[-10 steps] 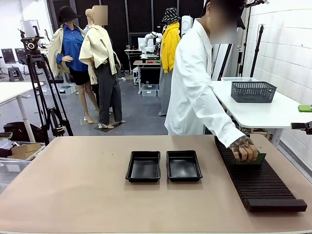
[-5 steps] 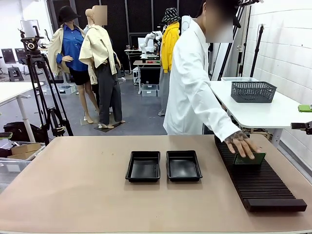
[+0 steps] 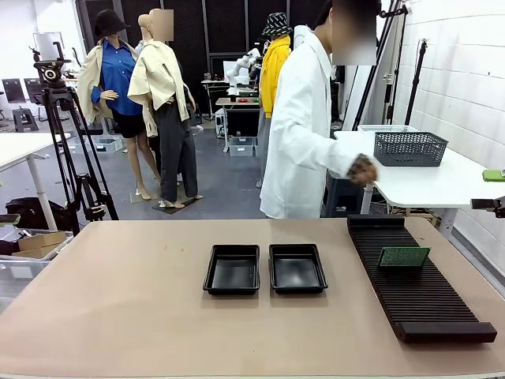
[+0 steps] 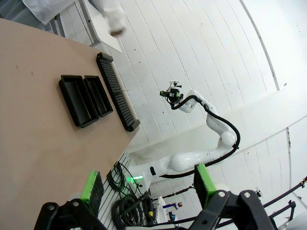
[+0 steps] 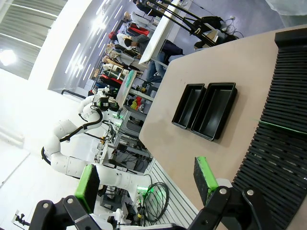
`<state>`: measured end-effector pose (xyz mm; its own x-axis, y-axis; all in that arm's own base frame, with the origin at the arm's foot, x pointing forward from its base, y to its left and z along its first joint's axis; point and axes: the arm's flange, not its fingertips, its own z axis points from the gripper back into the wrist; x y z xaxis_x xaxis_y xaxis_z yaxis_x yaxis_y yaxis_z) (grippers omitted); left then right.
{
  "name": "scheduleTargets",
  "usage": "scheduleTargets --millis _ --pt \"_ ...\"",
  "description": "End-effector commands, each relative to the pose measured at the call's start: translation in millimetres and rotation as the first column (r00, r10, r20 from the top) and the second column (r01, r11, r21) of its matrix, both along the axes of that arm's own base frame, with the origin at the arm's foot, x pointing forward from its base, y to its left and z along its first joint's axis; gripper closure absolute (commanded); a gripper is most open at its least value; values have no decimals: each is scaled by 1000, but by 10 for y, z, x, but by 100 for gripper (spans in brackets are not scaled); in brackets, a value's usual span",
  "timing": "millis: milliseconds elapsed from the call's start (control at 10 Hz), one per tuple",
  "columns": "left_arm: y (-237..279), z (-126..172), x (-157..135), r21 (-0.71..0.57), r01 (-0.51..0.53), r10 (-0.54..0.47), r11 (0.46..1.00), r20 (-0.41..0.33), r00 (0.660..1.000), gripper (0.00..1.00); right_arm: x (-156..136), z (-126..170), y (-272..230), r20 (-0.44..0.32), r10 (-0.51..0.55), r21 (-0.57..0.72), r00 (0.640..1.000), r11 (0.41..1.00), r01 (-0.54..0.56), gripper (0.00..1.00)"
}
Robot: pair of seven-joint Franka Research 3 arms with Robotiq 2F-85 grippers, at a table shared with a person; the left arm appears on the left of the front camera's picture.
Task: Inspect and transfer BCBs to ESD trays.
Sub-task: Pick up the Blank PCB from the PCB Rack and place it in the left ESD tray.
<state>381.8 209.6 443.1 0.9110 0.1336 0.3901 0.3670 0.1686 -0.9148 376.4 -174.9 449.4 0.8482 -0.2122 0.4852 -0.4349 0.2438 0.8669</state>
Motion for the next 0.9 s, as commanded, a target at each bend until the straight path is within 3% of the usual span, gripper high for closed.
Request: scheduleTargets --millis 0,800 --pt "21 8 -9 10 -4 4 1000 -7 1000 0 -11 -5 -4 -7 5 3 1000 1000 -5 0" --pt "21 8 -9 10 -4 4 1000 -7 1000 0 29 18 23 12 9 -16 1000 1000 -9 0"
